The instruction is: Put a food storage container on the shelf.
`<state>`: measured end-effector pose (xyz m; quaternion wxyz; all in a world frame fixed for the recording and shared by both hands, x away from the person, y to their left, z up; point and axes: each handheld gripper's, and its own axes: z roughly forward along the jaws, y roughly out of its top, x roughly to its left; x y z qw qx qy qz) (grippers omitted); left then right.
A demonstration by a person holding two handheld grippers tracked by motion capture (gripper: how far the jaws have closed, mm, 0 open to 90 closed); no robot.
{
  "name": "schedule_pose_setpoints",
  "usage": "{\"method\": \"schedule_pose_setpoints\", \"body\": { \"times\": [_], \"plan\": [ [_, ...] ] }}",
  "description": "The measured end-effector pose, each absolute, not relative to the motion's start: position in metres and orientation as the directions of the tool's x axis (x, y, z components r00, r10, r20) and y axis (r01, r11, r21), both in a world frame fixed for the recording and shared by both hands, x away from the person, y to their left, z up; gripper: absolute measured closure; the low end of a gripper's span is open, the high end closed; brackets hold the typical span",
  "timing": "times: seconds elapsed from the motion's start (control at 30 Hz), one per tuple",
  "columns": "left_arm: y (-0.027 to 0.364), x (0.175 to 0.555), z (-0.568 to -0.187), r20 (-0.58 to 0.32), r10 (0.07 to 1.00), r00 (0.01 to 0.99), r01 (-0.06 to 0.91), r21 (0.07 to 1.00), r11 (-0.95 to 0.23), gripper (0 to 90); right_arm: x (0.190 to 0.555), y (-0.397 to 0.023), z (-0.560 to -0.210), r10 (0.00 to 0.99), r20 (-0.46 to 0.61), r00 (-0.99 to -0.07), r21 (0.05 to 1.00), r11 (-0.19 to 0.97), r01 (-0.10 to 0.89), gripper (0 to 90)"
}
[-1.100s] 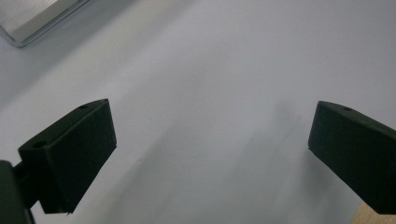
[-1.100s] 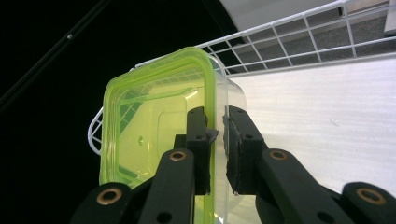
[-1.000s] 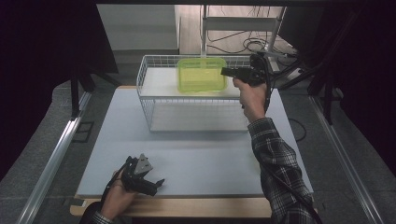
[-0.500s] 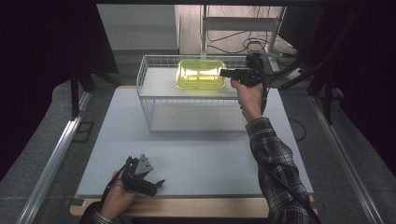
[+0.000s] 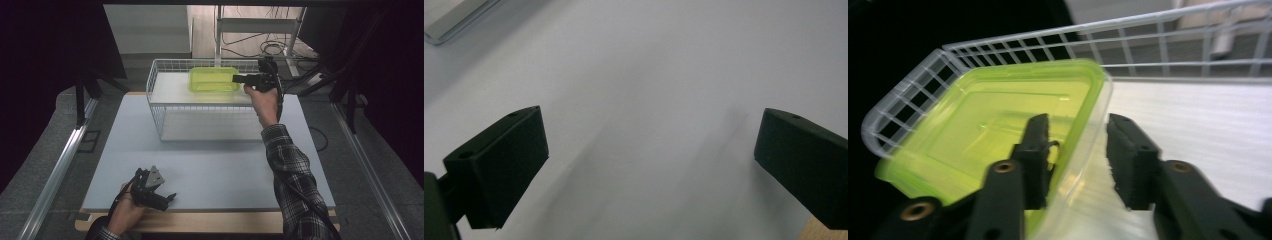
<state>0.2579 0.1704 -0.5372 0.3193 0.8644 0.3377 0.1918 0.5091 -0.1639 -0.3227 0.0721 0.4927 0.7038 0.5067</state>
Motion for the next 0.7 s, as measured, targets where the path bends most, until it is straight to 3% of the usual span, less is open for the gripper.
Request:
{"method": "schedule_pose_setpoints", "body": {
  "times": [0.07,0.23,0.7],
  "plan": [
    [0.170,0.258,-0.537,0.113,0.706,0.699,0.464,0.680,-0.568,0.7,0.508,-0.161,-0.321,0.793,0.327,-0.515,0.806,0.051,0.589,57.1],
    [0.171,0.258,-0.537,0.112,0.708,0.697,0.465,0.682,-0.565,0.6,0.507,-0.158,-0.318,0.806,0.290,-0.516,0.812,0.078,0.578,52.6],
    [0.181,0.260,-0.531,-0.009,0.737,0.676,0.497,0.744,-0.447,0.0,0.495,-0.165,-0.313,0.752,0.308,-0.582,0.829,0.087,0.552,33.6]
  ]
}}
